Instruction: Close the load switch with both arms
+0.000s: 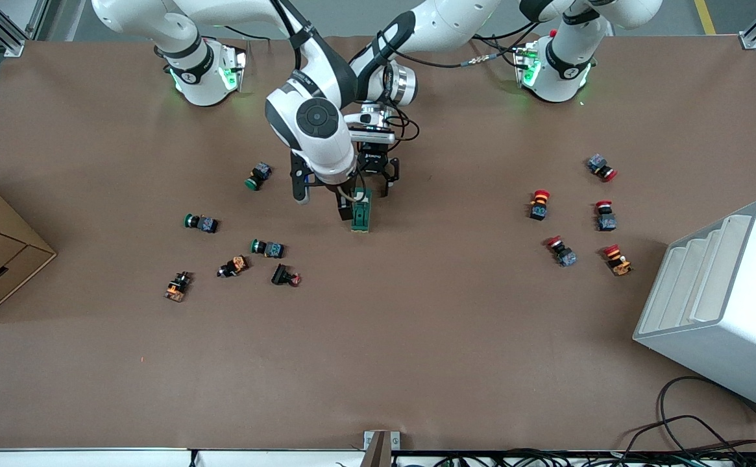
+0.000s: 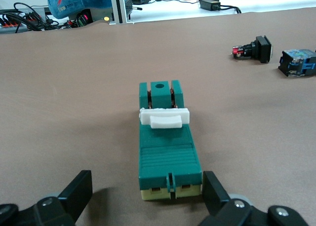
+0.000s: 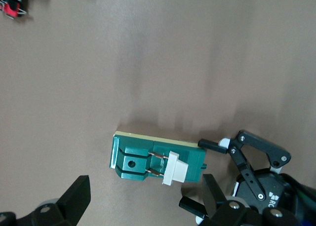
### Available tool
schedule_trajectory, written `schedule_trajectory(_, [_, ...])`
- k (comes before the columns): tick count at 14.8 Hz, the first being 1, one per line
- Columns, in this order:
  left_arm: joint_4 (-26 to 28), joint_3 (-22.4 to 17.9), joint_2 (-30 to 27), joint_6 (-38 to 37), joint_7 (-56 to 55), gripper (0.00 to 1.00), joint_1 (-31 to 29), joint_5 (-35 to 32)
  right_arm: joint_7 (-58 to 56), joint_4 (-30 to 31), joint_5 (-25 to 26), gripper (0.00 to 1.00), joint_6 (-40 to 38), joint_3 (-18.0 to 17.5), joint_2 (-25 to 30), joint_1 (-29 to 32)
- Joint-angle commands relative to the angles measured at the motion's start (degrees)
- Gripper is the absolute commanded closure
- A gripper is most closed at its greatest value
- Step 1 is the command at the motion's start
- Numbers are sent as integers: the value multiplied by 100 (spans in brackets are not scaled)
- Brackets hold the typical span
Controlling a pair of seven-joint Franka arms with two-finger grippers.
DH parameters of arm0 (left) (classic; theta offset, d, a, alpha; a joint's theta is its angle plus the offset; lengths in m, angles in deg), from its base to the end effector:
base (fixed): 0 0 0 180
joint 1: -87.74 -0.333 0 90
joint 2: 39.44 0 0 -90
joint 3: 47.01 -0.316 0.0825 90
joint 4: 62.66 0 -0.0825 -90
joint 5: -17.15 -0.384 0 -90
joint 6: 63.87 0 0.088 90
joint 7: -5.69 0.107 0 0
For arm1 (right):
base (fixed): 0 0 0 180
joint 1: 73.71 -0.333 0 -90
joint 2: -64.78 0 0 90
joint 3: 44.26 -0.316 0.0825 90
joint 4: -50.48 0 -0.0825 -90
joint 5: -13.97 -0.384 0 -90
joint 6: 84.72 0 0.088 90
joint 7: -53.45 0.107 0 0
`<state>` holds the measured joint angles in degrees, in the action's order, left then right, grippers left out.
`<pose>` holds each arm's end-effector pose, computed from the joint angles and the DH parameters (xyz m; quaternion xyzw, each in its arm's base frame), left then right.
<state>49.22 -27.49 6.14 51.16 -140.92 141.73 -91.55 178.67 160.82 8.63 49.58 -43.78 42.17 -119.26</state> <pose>0.2132 -0.5396 0.0749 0.8521 -0.0757 0.5173 0.0228 0.4406 0.4440 0.2869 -0.7439 0.6674 0.0310 0.0145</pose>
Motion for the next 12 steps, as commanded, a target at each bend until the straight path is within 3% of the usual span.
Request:
schedule_trajectory(1, [-201,-18,214,-33,-17,1,24,-81,265,208,-10,0,421,58,-58,-155])
schedule_trajectory(12, [-201,-18,196,-112,-26,1,15,-64,485,199,-2,0,1107,67,-656,-446])
